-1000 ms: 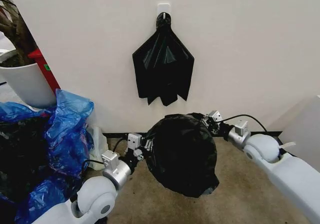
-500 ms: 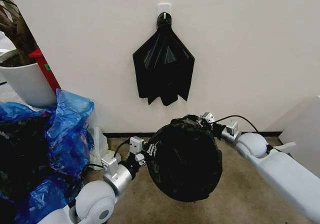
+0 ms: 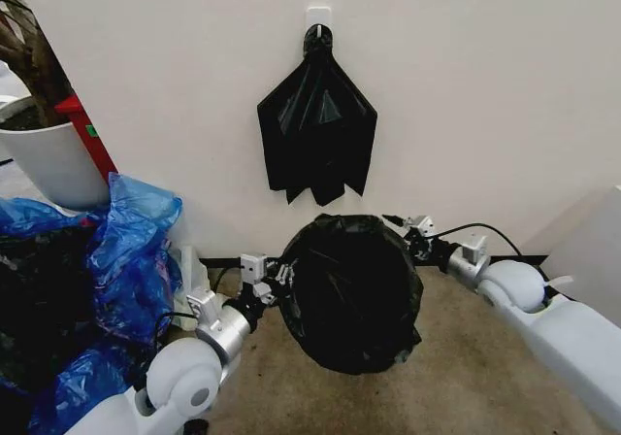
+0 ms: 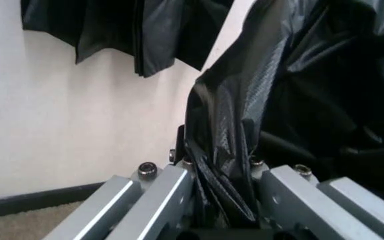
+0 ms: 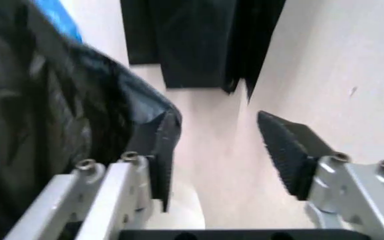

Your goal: Place the garbage bag over the trash bin.

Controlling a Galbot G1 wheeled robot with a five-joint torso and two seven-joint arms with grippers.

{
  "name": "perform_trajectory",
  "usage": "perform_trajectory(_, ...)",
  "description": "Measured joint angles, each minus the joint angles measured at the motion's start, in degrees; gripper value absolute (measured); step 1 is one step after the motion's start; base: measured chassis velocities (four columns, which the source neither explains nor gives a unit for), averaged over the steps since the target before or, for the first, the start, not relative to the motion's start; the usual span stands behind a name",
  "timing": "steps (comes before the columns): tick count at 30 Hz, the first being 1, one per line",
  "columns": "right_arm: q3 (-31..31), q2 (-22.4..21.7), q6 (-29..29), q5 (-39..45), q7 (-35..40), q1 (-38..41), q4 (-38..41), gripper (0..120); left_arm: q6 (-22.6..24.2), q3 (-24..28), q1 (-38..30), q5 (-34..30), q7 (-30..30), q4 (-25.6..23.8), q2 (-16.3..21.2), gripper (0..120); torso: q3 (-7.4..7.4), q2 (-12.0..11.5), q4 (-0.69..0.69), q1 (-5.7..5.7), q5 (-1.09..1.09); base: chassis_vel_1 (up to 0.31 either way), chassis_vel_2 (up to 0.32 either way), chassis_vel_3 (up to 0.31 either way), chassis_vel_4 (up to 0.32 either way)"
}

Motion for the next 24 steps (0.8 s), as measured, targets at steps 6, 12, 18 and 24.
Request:
perform_trajectory(6, 1.9, -2.6, -0.1, 6.5, -1.6, -1.1, 0.9, 71, -0.2, -1.0, 1.2, -1.4, 3.5, 1.2, -0.1, 1, 0.0, 0.0, -0.01, 0.0, 0.0, 0.0, 0.0, 0.0, 0.0)
perform_trajectory(12, 4.1, -4.5, -0.6, 12.3, -5.5, -1.8, -0.2, 93, -0.2, -1.4, 1.1, -2.7, 3.9, 2.6, -0.3, 1, 0.0, 0.0, -0.01, 0.0, 0.0, 0.0, 0.0, 0.0, 0.0)
perform_trajectory(18, 10.7, -5.7, -8.5, 17.4, 5.5, -7.0, 9.2, 100, 1.0, -1.5, 0.5, -3.4, -2.3, 4.0, -0.9, 1, 0.0, 0.0, -0.06, 0.0, -0.03, 0.0, 0.0, 0.0, 0.0)
perform_trajectory(24, 12.5, -3.5, -15.0, 28.3, 16.0, -9.8, 17.5, 100, 0.9, -2.5, 2.6, -9.1, -3.1, 4.6, -1.7, 1, 0.0, 0.0, 0.03, 0.0, -0.04, 0.0, 0.0, 0.0, 0.0)
